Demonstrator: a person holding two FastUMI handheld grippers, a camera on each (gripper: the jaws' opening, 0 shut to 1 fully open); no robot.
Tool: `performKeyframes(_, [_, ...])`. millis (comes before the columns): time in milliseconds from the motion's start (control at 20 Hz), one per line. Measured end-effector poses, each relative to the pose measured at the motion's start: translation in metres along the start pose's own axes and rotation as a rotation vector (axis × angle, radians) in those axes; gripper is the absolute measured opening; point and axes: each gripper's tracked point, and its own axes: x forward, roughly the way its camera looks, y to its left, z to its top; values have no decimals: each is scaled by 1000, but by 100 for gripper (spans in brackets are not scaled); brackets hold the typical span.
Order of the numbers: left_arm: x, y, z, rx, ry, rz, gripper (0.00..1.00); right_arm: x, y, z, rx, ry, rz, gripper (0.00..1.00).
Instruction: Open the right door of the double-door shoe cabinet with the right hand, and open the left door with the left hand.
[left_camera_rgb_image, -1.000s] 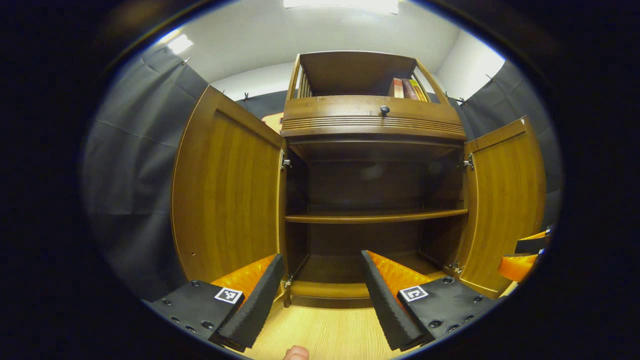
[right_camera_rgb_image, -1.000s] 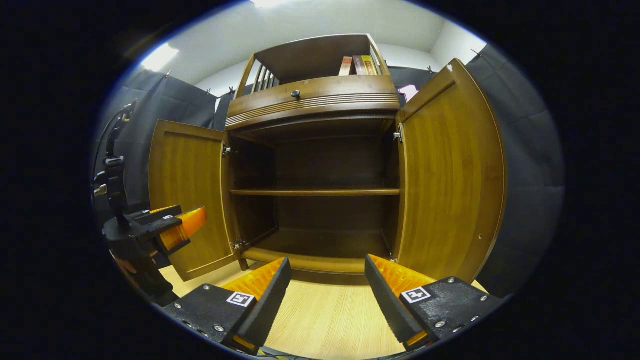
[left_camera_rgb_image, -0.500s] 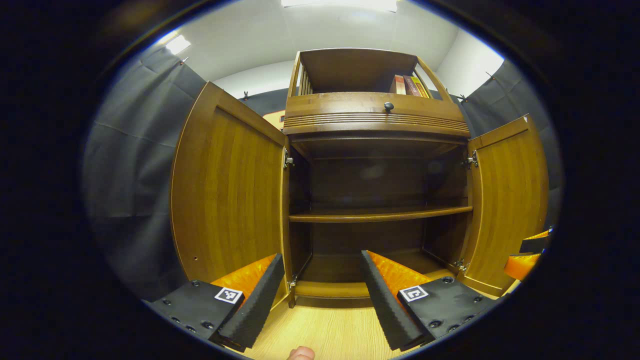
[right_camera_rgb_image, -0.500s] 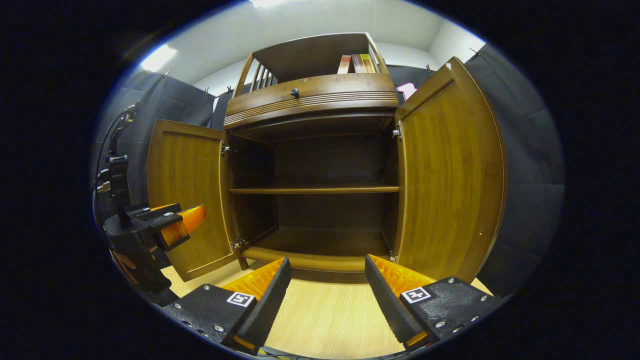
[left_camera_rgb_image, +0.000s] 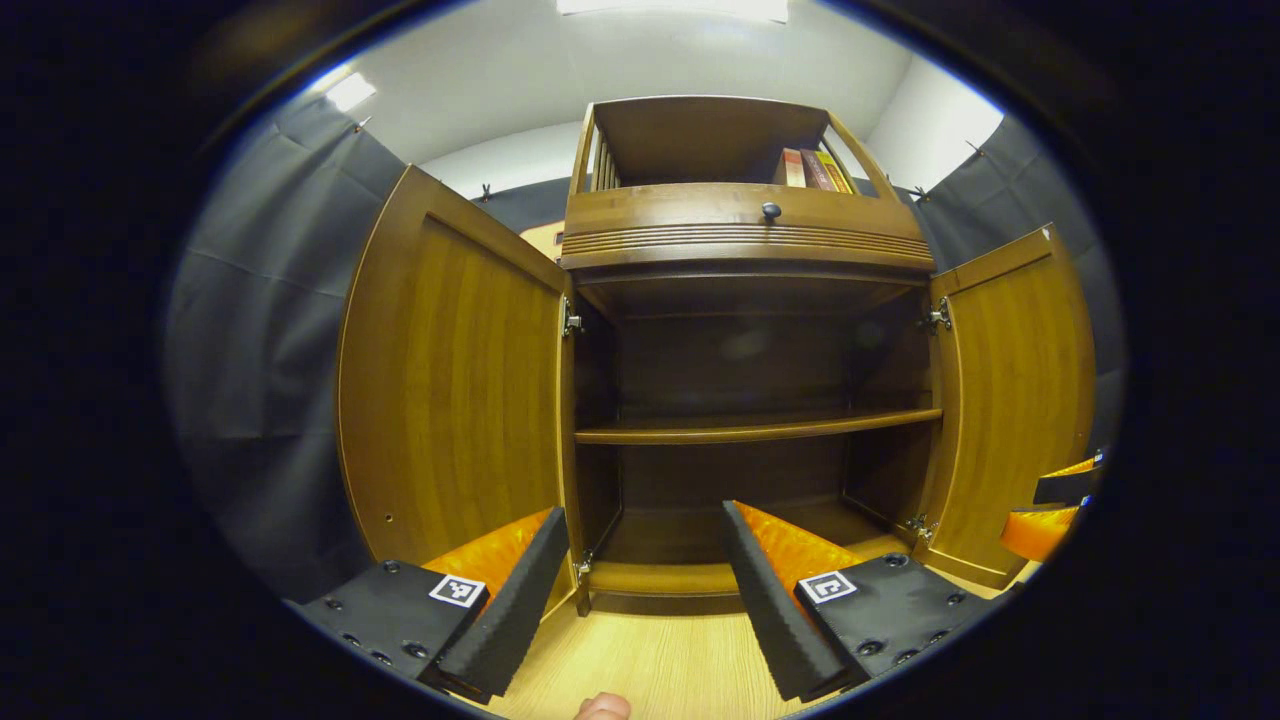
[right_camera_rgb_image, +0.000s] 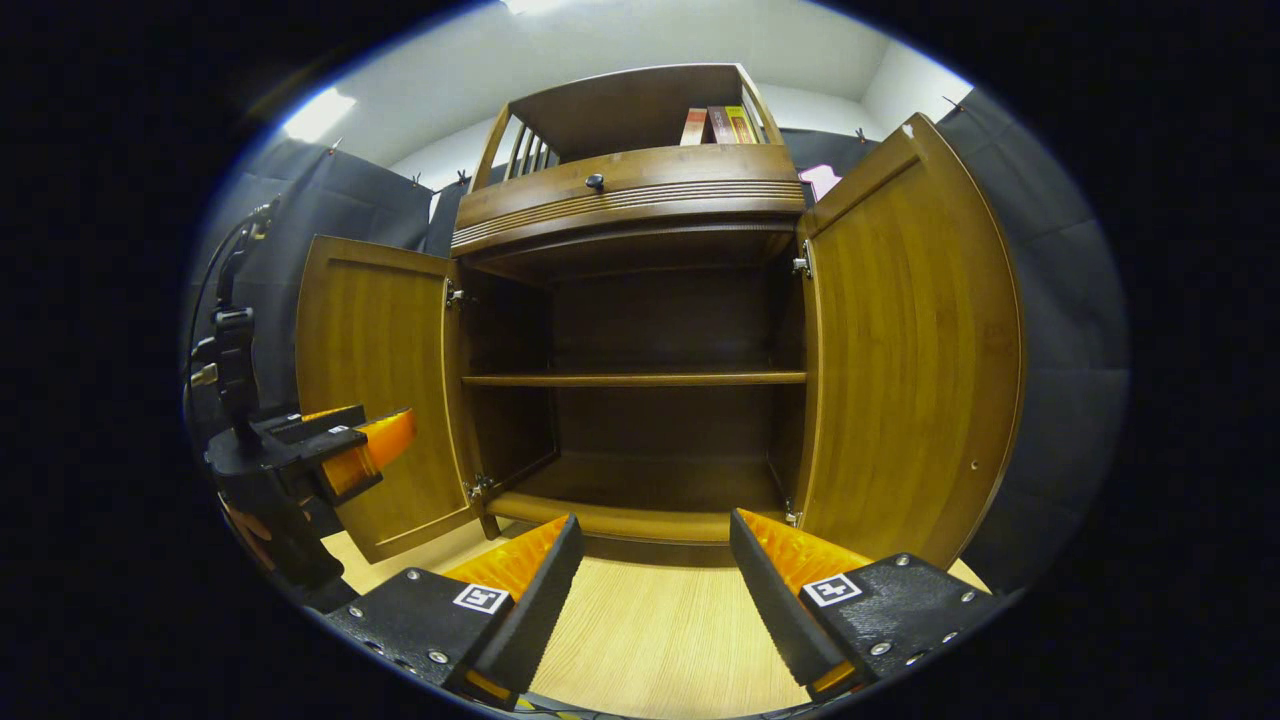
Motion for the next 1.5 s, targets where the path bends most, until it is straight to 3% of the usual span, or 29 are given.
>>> performKeyframes(200, [2, -1, -1, -11, 3, -2, 99, 1, -2, 1, 5, -3, -6, 92])
performKeyframes(250, [1, -2, -2, -13, 6, -6, 97, 2, -3, 0, 5, -2, -7, 100])
performKeyframes(400, [2, -6, -2, -4, 4, -13, 99, 2, -4, 0, 5, -1, -10, 100])
performKeyframes(450, [3, -6, 0, -1, 1, -14, 99, 2, -4, 0, 5, -2, -10, 92])
performKeyframes(500, [3, -6, 0, 1, -1, -16, 99, 2, -5, 0, 5, -1, -10, 100])
performKeyframes(650, [5, -6, 0, 3, -1, -16, 99, 3, -4, -1, 5, 0, -9, 100])
performKeyframes(700, [5, -6, -2, 3, -2, -15, 99, 3, -5, -1, 5, 0, -9, 92])
performKeyframes(1050, [8, -6, -2, 6, 0, -13, 99, 7, -5, -1, 7, 1, -10, 92])
performKeyframes(1100, [8, -5, -3, 7, 0, -12, 99, 8, -5, -1, 5, 0, -9, 100])
performKeyframes(1200, [9, -5, -4, 6, 1, -13, 99, 8, -6, -1, 4, 0, -9, 100])
performKeyframes(1250, [10, -5, -4, 6, 1, -13, 99, 8, -5, -1, 4, 0, -9, 92])
performKeyframes(1300, [11, -6, -4, 6, 1, -14, 99, 9, -6, -1, 5, 0, -10, 92])
performKeyframes(1350, [12, -6, -4, 6, 0, -15, 99, 10, -6, -1, 6, 1, -10, 100])
performKeyframes(1450, [12, -6, -4, 6, -1, -16, 99, 12, -7, -1, 5, 1, -11, 100])
performKeyframes(1500, [14, -5, -5, 6, -1, -15, 99, 11, -7, -1, 5, 1, -11, 92])
